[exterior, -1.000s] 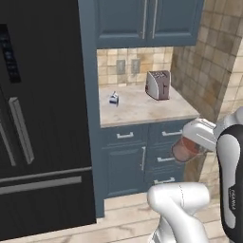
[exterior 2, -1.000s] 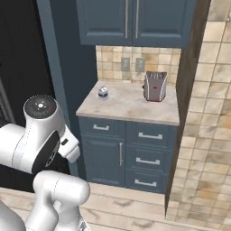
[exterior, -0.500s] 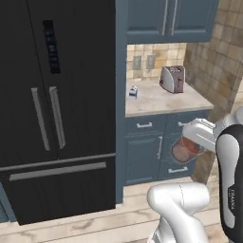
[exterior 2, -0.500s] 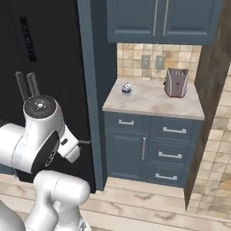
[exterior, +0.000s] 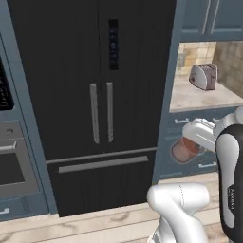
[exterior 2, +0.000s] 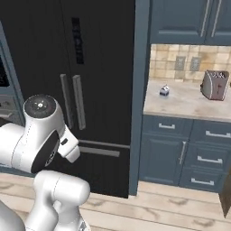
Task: Place the microwavable item in the microwave. Then, close the microwave door and press the start button.
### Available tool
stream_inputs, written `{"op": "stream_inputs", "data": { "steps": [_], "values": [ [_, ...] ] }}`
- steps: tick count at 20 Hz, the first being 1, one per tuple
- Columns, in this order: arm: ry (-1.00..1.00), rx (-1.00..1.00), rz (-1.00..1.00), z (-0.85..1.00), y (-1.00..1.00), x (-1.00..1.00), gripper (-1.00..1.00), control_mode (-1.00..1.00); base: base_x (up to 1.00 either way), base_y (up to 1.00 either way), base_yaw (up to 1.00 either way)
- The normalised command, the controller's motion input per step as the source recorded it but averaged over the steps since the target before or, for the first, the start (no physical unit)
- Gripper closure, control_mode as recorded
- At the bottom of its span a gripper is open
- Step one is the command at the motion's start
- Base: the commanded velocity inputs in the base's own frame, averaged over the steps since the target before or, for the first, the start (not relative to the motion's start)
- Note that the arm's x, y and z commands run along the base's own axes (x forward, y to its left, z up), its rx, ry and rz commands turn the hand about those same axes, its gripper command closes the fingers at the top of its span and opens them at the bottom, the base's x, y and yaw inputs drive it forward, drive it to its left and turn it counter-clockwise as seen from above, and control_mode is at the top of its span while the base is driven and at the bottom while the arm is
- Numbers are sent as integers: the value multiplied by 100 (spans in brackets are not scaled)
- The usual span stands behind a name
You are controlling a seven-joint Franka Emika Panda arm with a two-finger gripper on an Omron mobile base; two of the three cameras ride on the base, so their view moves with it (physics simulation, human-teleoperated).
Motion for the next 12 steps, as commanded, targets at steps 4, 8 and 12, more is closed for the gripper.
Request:
{"op": "stream_inputs", "data": {
  "steps": [4,8,12],
  "values": [
    [0,0,0,0,0,0,100,100,-5,100,3],
    [0,0,0,0,0,0,100,100,-1,100,2],
    [0,0,0,0,0,0,100,100,-1,100,1]
  ]
}}
